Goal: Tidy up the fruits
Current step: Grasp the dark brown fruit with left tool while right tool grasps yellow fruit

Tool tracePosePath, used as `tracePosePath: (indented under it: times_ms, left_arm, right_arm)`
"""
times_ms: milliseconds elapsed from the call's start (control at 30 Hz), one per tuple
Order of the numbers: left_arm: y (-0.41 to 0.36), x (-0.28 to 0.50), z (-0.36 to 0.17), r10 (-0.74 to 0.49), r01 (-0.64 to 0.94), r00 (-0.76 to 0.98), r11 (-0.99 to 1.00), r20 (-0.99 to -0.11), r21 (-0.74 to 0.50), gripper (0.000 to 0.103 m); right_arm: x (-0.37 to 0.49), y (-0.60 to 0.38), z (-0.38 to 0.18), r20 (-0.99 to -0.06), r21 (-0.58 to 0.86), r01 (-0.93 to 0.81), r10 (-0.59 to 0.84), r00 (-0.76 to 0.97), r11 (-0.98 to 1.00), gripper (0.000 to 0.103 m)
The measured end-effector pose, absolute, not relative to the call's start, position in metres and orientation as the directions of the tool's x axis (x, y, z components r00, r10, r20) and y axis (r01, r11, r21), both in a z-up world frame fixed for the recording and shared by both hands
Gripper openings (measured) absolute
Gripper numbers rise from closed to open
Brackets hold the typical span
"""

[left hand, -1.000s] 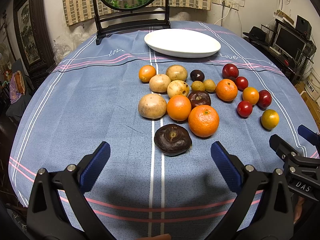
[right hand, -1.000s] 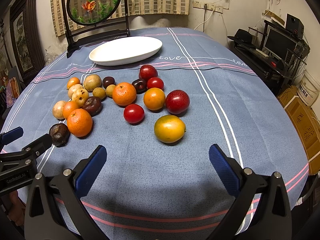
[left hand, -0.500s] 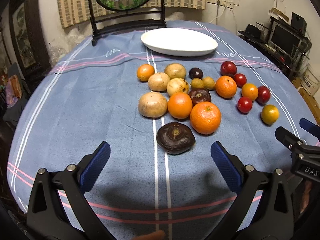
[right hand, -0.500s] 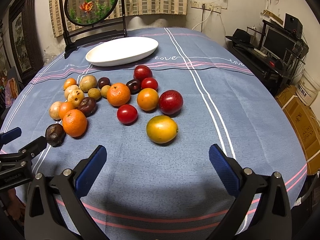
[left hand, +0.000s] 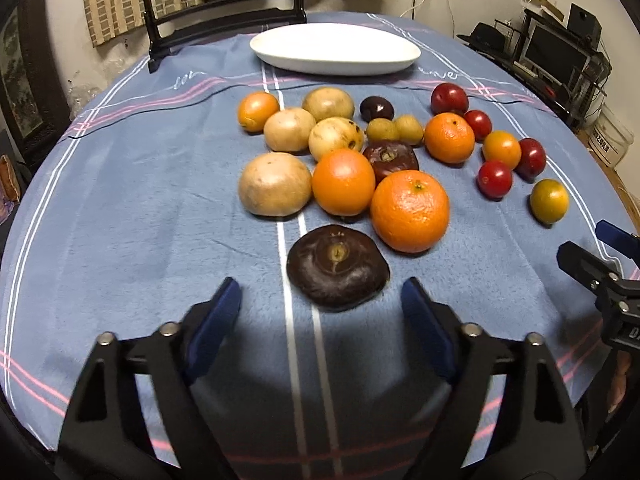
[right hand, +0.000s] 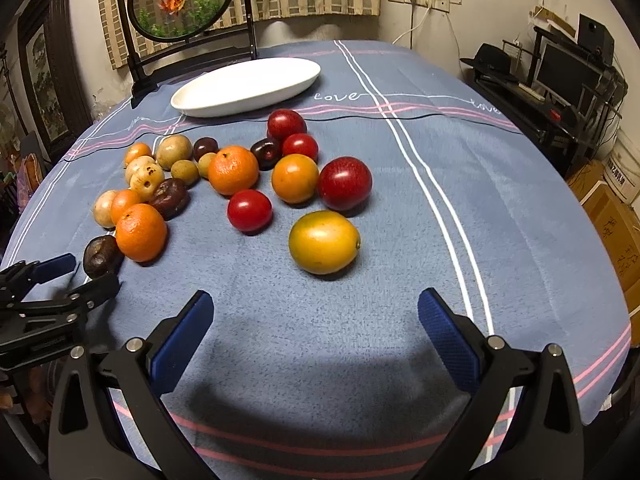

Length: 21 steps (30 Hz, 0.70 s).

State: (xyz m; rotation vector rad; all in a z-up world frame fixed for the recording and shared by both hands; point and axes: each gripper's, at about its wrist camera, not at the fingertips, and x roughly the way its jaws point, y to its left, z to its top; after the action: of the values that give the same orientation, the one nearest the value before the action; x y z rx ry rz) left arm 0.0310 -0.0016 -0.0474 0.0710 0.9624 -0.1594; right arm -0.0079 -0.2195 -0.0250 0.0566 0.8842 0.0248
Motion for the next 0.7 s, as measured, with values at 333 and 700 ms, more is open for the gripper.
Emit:
tracePosePath:
  times_ms: [333, 700]
  left_arm:
    - [-0.002, 0.035, -0.044, -0.146, 0.187, 0.584, 0.981, -0.799, -0.042, 0.049]
    - [0.004, 0.035, -0.045, -0.160, 0.179, 0.576, 0.982, -0.802, -0.067, 0.049]
  right_arm:
    - [0.001, -0.236, -0.027, -0.784, 0.082, -0.023, 0.079, 0.615, 0.996, 0.102]
    - [0.030, -0.225, -0.039, -0.814, 0.042, -0.083, 0.082, 0.576, 0.996, 0.053]
